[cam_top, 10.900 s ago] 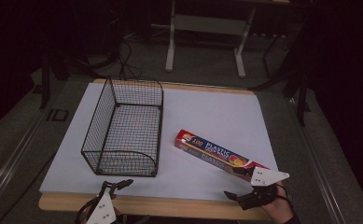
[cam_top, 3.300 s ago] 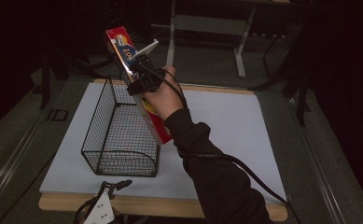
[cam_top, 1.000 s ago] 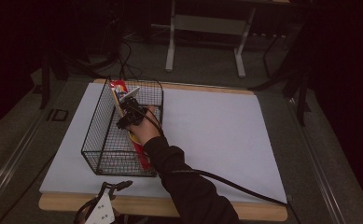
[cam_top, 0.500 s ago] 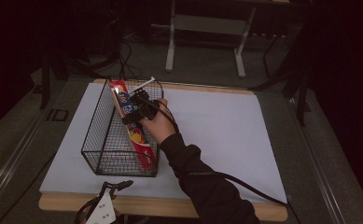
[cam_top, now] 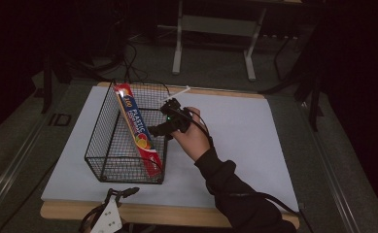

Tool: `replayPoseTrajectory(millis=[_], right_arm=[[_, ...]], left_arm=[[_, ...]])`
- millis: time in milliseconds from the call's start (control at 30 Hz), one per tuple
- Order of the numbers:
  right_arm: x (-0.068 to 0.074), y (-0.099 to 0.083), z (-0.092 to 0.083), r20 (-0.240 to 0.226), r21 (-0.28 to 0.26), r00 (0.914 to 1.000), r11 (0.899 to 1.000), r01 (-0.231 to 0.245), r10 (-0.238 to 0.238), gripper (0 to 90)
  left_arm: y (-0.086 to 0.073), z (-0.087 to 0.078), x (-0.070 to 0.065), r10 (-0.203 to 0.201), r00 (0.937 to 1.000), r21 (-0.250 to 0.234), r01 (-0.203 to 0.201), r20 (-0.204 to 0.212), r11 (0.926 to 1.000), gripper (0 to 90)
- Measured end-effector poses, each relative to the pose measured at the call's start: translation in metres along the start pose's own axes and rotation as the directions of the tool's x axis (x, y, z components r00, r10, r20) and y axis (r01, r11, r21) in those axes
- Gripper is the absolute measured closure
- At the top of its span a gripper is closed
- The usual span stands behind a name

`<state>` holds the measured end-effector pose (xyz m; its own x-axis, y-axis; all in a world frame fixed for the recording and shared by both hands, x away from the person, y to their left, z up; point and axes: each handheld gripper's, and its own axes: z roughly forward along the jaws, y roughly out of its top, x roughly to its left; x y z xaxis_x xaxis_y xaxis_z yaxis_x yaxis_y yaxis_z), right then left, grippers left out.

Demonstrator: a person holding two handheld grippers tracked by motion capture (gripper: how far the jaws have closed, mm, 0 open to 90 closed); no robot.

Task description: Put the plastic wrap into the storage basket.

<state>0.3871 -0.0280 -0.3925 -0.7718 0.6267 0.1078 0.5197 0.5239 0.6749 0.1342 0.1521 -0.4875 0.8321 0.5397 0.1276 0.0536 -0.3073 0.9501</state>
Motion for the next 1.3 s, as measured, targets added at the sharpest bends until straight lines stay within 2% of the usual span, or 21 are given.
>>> replayPoseTrajectory(millis=[33,167,200,233,433,533,600,633,667,700,800,1133,1167,1233,1300], right_arm=[[0.0,0.0,0.0,0.0,0.0,1.0,1.0,0.0,0.0,13.5],[-0.008,-0.019,-0.011,0.009,-0.02,0.9999,1.0,0.005,-0.005,13.5],[-0.014,-0.028,-0.016,0.01,-0.027,0.9999,1.0,-0.002,0.002,13.5],[-0.014,-0.028,-0.016,0.01,-0.027,0.9999,1.0,-0.002,0.002,13.5],[-0.027,-0.055,-0.029,0.022,-0.056,0.9996,0.998,-0.014,0.015,13.6],[-0.032,-0.07,-0.034,0.033,-0.06,0.9994,0.998,-0.008,0.01,13.6],[-0.038,-0.086,-0.038,0.02,-0.061,0.9992,0.998,-0.033,0.034,13.6],[-0.038,-0.086,-0.038,0.02,-0.061,0.9992,0.998,-0.033,0.034,13.6],[-0.041,-0.096,-0.041,0.029,-0.068,0.9989,0.997,-0.034,0.036,13.6],[-0.041,-0.096,-0.041,0.029,-0.068,0.9989,0.997,-0.034,0.036,13.6],[-0.047,-0.118,-0.042,0.037,-0.077,0.9982,0.996,-0.045,0.048,13.7],[-0.054,-0.152,-0.057,0.053,-0.113,0.9973,0.993,-0.046,0.052,13.2],[-0.056,-0.159,-0.059,0.061,-0.111,0.9967,0.993,-0.047,0.054,13.3],[-0.056,-0.163,-0.06,0.056,-0.099,0.9966,0.994,-0.055,0.06,13.1],[-0.057,-0.169,-0.06,0.075,-0.085,0.9951,0.995,-0.057,0.064,13.0]], left_arm=[[0.0,0.0,0.0,-0.001,1.0,0.001,0.001,0.0,1.0,0.0],[0.0,0.001,0.0,-0.001,1.0,0.003,0.001,0.001,1.0,0.0],[0.0,0.001,0.0,0.0,1.0,0.005,0.0,0.001,1.0,0.0],[0.0,0.001,0.0,0.0,1.0,0.005,0.0,0.001,1.0,0.0],[0.0,0.001,0.0,0.001,1.0,0.006,-0.001,-0.002,1.0,0.0],[0.0,0.002,0.0,-0.002,1.0,0.007,0.002,-0.002,1.0,0.0],[0.0,0.002,0.0,0.001,1.0,0.009,-0.001,-0.003,1.0,0.0],[0.0,0.002,0.0,0.001,1.0,0.009,-0.001,-0.002,1.0,0.0],[0.0,0.002,0.0,0.0,1.0,0.009,0.0,-0.001,1.0,0.0],[0.0,0.002,0.0,0.001,1.0,0.01,-0.001,-0.001,1.0,0.0],[0.0,0.002,0.0,0.0,1.0,0.011,0.0,0.0,0.9999,0.0],[0.0,0.002,0.0,0.002,1.0,0.012,-0.002,-0.001,0.9999,0.0],[0.0,0.002,0.0,0.001,1.0,0.012,-0.001,-0.001,0.9999,0.0],[0.0,0.002,0.0,0.002,1.0,0.012,-0.002,-0.001,0.9999,0.0],[0.0,0.002,0.0,0.002,1.0,0.011,-0.002,-0.001,0.9999,0.0]])
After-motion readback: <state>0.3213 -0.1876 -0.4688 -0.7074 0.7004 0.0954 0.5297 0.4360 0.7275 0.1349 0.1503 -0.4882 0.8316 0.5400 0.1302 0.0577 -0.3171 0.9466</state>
